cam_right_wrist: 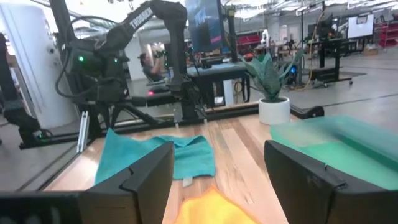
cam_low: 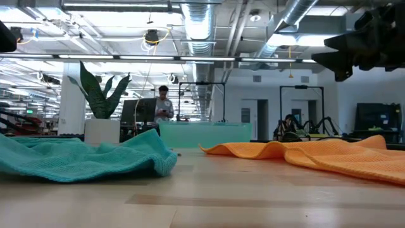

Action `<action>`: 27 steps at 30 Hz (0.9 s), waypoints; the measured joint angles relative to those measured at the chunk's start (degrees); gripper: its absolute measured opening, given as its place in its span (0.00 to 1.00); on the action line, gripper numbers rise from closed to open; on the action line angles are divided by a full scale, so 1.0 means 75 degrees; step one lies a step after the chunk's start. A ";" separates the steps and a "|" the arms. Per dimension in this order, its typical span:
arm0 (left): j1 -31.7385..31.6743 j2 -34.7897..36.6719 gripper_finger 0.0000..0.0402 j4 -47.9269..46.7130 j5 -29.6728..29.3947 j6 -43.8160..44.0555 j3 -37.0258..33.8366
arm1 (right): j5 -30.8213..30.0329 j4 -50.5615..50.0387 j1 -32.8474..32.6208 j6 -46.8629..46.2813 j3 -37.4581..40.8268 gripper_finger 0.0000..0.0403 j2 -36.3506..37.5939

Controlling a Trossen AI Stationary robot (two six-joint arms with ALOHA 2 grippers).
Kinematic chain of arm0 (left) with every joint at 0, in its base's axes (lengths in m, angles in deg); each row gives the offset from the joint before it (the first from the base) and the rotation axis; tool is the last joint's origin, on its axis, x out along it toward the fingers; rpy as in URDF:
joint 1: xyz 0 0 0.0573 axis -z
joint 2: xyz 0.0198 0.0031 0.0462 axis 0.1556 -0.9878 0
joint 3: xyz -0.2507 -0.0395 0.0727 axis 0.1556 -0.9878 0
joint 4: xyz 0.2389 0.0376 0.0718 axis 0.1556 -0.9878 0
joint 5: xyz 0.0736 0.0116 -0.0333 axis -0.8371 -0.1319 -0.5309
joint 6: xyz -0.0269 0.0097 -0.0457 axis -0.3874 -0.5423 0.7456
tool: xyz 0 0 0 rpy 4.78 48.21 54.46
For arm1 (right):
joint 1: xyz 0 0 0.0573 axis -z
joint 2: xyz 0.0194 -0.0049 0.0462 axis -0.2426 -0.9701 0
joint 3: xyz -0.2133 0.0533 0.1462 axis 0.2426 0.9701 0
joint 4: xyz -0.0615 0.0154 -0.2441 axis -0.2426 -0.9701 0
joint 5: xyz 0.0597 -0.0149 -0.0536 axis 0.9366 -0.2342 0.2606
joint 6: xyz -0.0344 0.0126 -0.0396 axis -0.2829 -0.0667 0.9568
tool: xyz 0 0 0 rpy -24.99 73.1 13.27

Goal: Roll microfiber towels into tight, uniform cylinder then place into a basket
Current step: Fold the blue microfiber cloth

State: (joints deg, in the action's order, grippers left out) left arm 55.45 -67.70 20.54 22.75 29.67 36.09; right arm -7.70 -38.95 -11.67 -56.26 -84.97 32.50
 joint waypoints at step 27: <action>-0.0003 0.0003 0.00 -0.0003 -0.0233 -0.0064 0.0000 | -0.0227 0.1899 -0.0005 -0.1344 -0.1027 0.67 -0.1611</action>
State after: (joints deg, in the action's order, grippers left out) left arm 55.43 -67.67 20.52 21.00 29.19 36.09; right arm -9.40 -24.71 -11.70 -66.34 -92.67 20.42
